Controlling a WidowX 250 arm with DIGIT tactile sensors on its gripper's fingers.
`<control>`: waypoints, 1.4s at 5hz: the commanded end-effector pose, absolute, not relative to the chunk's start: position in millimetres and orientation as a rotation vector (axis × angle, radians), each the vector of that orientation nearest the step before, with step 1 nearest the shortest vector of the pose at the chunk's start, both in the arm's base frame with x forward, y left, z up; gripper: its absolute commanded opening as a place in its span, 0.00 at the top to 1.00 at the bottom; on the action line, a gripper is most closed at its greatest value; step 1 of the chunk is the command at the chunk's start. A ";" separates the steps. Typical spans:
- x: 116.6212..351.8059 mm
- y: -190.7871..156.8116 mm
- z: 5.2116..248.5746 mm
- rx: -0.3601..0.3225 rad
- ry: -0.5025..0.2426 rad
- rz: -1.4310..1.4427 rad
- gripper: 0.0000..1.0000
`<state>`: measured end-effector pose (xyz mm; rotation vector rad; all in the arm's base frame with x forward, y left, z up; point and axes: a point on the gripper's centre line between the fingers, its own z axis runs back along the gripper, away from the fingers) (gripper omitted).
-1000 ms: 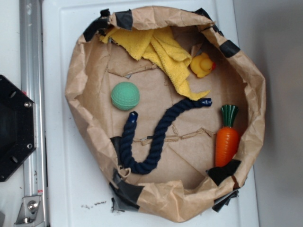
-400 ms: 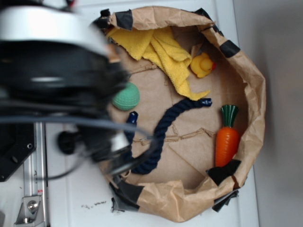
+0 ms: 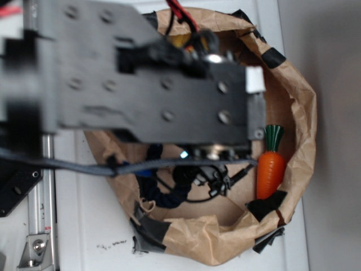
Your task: Grab the blue rope.
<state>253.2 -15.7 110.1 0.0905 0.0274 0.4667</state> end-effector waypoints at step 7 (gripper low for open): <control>264.4 -77.8 66.7 -0.028 -0.090 0.103 1.00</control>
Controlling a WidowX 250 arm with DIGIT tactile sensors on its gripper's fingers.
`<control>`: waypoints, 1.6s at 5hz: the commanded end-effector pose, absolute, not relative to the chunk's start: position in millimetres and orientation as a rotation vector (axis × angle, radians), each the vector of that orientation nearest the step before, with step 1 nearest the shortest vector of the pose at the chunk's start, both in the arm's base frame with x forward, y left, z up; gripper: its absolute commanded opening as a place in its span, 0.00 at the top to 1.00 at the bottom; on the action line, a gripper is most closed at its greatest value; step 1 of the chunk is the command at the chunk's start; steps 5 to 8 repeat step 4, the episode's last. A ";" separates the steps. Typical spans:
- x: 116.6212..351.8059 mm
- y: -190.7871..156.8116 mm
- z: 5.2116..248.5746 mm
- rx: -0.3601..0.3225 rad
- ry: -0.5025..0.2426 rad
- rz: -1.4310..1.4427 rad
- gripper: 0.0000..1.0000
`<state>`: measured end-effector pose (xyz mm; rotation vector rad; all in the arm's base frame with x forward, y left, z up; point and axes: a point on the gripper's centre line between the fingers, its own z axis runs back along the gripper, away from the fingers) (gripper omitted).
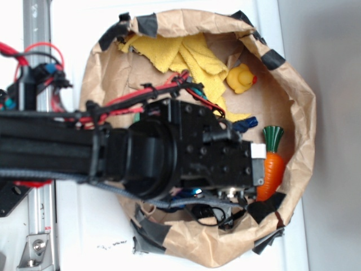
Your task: Grab the blue rope.
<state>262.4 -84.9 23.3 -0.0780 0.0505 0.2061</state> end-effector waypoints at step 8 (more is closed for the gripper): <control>249.0 -20.8 168.0 0.018 -0.219 -0.021 1.00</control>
